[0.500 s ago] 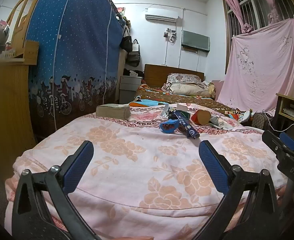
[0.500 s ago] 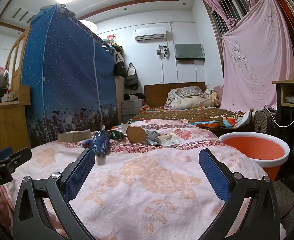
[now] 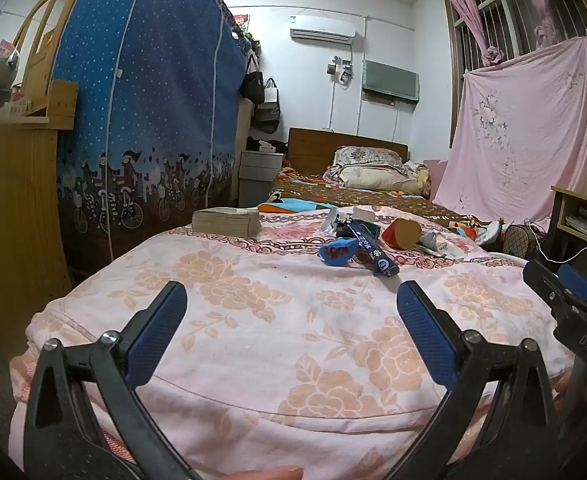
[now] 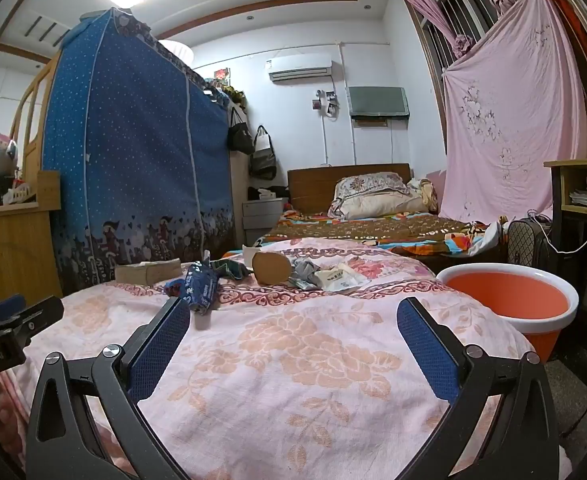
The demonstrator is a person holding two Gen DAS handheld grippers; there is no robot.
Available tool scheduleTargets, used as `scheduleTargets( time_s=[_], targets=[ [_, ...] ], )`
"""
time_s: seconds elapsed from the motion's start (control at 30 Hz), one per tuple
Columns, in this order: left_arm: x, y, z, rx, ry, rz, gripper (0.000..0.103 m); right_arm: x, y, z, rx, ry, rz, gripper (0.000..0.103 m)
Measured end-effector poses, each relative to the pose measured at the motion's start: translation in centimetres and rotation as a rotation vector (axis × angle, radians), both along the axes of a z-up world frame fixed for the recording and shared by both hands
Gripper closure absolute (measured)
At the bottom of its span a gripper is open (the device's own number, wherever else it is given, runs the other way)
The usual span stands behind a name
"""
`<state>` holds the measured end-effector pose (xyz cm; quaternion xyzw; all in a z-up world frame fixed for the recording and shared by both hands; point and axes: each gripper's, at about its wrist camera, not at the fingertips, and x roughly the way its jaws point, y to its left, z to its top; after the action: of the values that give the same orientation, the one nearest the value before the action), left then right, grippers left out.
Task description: Collect trash
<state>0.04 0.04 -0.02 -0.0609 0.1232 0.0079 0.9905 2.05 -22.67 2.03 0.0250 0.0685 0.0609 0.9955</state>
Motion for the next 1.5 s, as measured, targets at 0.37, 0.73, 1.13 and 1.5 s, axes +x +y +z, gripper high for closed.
scheduleTargets(
  time_s=[0.37, 0.73, 1.13, 1.5],
  targets=[
    [-0.07, 0.1, -0.18, 0.005, 0.002, 0.002, 0.012, 0.02, -0.06, -0.02, 0.001, 0.001, 0.0, 0.0],
    [0.12, -0.01, -0.22, 0.007, 0.004, 0.002, 0.012, 0.02, -0.12, 0.01, 0.001, 0.002, 0.0, 0.0],
    [0.14, -0.02, -0.2, 0.008, 0.005, 0.002, 0.012, 0.02, -0.13, 0.01, 0.002, 0.002, 0.0, 0.0],
    [0.2, 0.1, -0.36, 0.01, 0.006, 0.0, 0.012, 0.03, -0.11, 0.01, 0.002, 0.003, 0.0, 0.0]
  ],
)
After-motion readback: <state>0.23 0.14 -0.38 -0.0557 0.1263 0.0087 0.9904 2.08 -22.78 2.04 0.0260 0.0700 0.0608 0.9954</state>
